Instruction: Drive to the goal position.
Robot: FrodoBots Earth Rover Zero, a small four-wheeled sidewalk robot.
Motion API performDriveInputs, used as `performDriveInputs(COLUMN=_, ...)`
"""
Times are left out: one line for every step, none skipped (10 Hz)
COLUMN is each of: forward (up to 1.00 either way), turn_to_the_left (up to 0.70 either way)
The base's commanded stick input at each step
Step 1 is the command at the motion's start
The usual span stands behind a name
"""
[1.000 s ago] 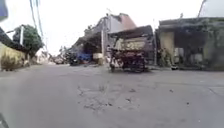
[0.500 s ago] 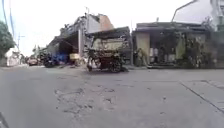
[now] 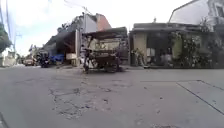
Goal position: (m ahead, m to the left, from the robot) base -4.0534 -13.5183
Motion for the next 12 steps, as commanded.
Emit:
performDriveInputs(forward=0.0, turn_to_the_left=0.0)
performDriveInputs(forward=0.0, turn_to_the_left=0.0)
performDriveInputs(forward=0.0, turn_to_the_left=-0.45)
performDriveInputs(forward=0.0, turn_to_the_left=-1.0)
performDriveInputs(forward=0.0, turn_to_the_left=-1.0)
performDriveInputs(forward=0.0, turn_to_the_left=-1.0)
performDriveInputs(forward=0.0, turn_to_the_left=-1.0)
performDriveInputs(forward=0.0, turn_to_the_left=-1.0)
performDriveInputs(forward=0.0, turn_to_the_left=-1.0)
performDriveInputs(forward=0.0, turn_to_the_left=-1.0)
performDriveInputs(forward=0.0, turn_to_the_left=-1.0)
performDriveInputs(forward=0.0, turn_to_the_left=-1.0)
